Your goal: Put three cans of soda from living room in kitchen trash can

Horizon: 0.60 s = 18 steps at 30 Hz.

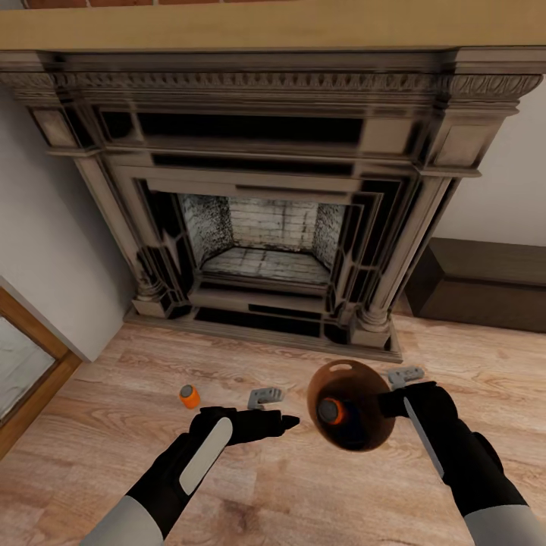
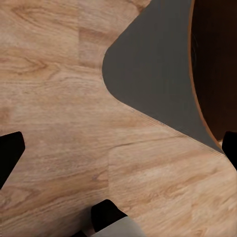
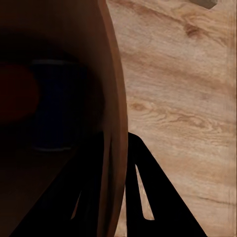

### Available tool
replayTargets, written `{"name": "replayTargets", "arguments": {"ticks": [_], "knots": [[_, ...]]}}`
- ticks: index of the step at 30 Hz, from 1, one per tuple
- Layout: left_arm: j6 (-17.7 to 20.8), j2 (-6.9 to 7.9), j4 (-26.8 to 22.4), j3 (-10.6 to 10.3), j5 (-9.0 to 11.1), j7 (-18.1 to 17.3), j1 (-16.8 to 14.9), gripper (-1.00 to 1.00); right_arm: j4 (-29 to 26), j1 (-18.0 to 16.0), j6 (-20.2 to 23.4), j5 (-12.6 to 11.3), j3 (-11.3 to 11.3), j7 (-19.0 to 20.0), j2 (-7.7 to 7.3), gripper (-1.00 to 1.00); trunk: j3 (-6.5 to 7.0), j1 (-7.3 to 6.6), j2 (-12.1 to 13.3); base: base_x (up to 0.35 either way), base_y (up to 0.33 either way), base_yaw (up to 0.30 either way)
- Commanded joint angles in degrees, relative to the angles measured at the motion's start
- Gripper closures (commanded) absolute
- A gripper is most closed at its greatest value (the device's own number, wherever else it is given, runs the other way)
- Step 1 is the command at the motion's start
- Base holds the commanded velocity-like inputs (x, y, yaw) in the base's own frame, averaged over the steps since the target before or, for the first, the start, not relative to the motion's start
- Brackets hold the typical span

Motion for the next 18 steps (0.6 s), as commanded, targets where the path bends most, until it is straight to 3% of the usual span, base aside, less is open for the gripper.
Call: {"name": "replayTargets", "arguments": {"ticks": [1, 11, 18], "knots": [[0.00, 0.07, 0.03, 0.00, -0.02, 0.02, 0.00, -1.00, -0.03, -0.02, 0.03, -1.83, 0.01, 1.25, -0.36, 1.00, 0.01, 0.00, 0.00, 0.000, 0.000, 0.000], [-0.11, 0.33, 3.45, 0.30, -0.05, 2.84, -1.88, -1.00, -0.04, -0.02, 0.03, -1.93, 0.11, 2.65, -0.94, 1.00, 0.01, 0.00, 0.00, 0.000, 0.000, 0.000], [-0.16, 0.35, 5.94, 2.83, -0.06, 12.21, -3.14, -1.00, -0.04, -0.02, 0.03, -1.98, 0.22, 2.71, -0.96, 1.00, 0.01, 0.00, 0.00, 0.000, 0.000, 0.000]]}}
